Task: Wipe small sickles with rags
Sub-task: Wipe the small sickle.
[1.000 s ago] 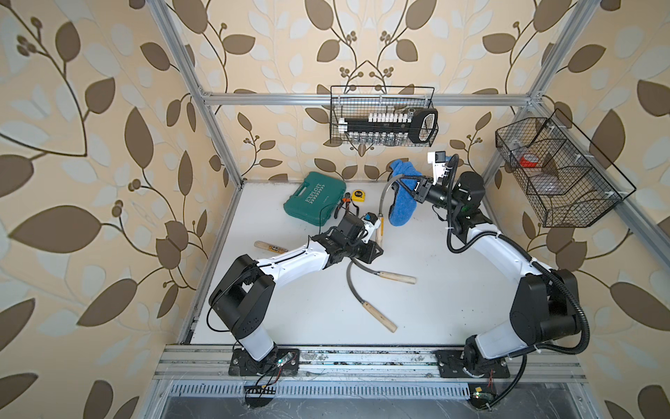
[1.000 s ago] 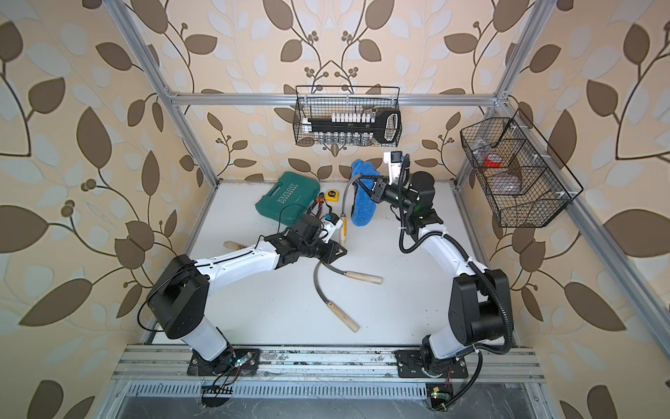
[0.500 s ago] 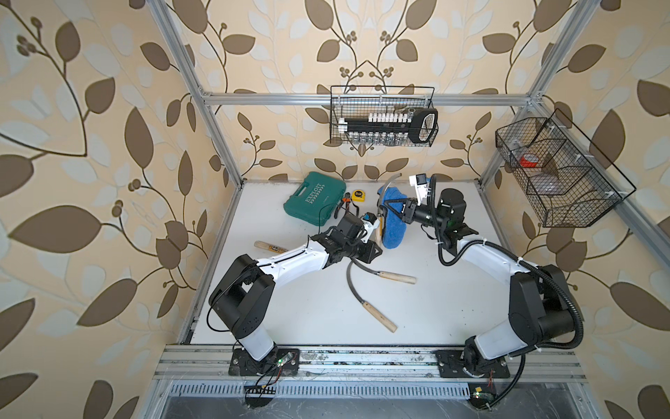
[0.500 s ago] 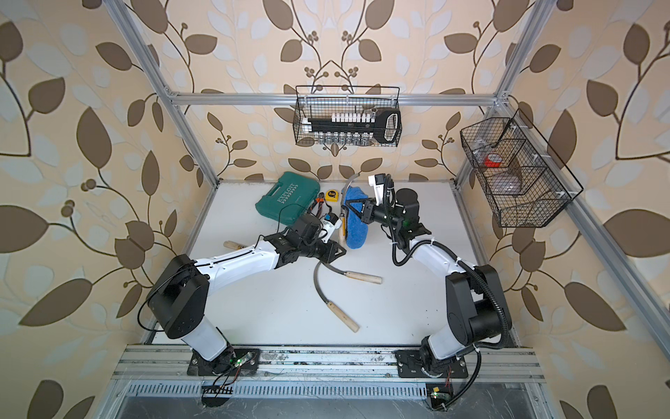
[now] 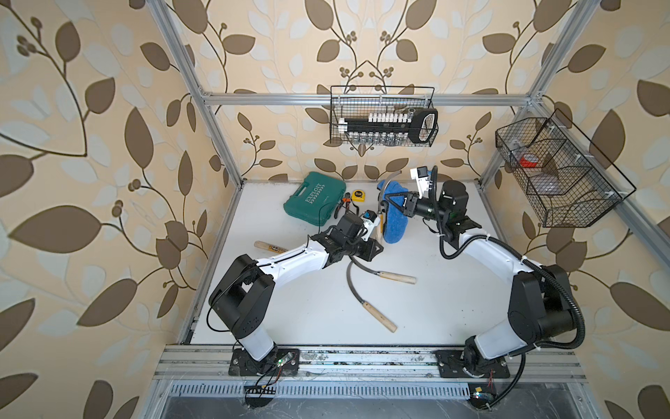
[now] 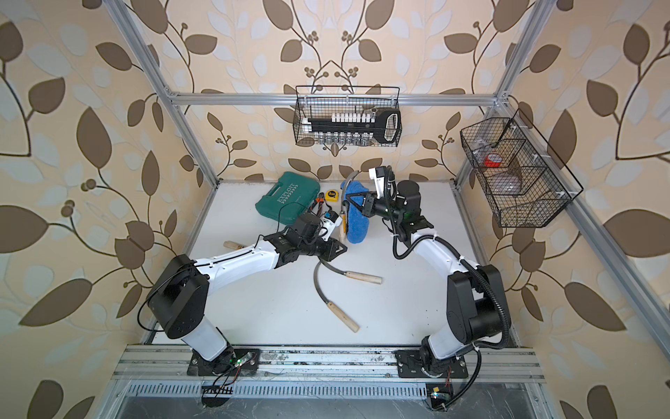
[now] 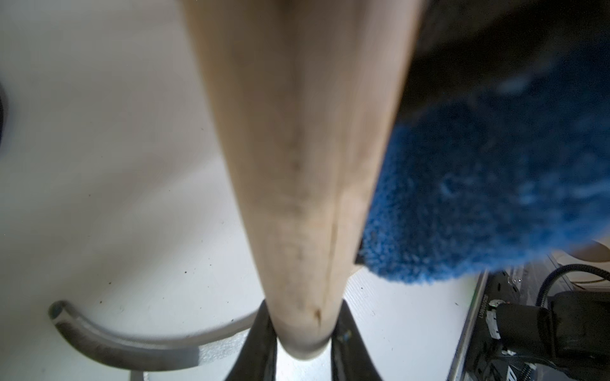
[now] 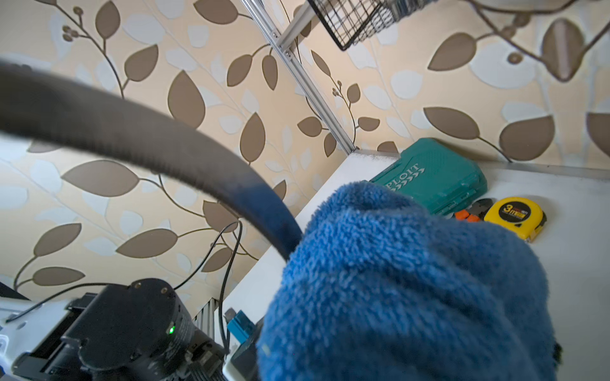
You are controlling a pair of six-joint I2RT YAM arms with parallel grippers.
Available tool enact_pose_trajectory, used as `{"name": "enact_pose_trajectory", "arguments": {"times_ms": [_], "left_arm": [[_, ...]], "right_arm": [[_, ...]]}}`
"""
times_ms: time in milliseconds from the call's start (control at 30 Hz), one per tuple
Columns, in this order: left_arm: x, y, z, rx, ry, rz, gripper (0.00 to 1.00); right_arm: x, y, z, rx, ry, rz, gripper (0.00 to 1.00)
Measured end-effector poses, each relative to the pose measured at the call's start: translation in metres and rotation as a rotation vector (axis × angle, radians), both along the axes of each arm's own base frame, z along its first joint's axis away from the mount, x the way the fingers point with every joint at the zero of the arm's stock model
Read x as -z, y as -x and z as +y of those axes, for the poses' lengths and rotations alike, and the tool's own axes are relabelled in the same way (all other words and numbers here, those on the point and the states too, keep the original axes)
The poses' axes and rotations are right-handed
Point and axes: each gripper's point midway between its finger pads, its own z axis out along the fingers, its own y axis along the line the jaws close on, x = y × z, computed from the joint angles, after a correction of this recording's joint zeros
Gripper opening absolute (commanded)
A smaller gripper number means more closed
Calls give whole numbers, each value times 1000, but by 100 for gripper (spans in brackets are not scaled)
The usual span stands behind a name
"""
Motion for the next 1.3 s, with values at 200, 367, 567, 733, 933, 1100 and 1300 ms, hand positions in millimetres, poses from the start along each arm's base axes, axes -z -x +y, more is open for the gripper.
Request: {"name": "enact_pose_trajectory", "arguments": {"times_ms": [200,367,567,733,933,1100,1300], "left_arm": [[-2,0,-1,5,-3,-1,0],[0,1,0,5,-9,6,0],[2,2,1,2,-16,17,0],[16,9,9,-15,-50,77,0],[15,7,8,-23,-44,68,0],[7,0,5,-23,-19,30,0],[2,-1,2,-4,-7,1,0]], "right_arm": [[-32,1,-19,46,-23,-56,17],[-39,9,-11,27,-30,-98,17],[19,18,15,-19,20,-25,15],[52,14,22,-19,56,23,14],[44,12,22,-20,64,26,14],[6,12,17,4,67,-9,14],[-47,7,-13,88,46,-106,16]]}}
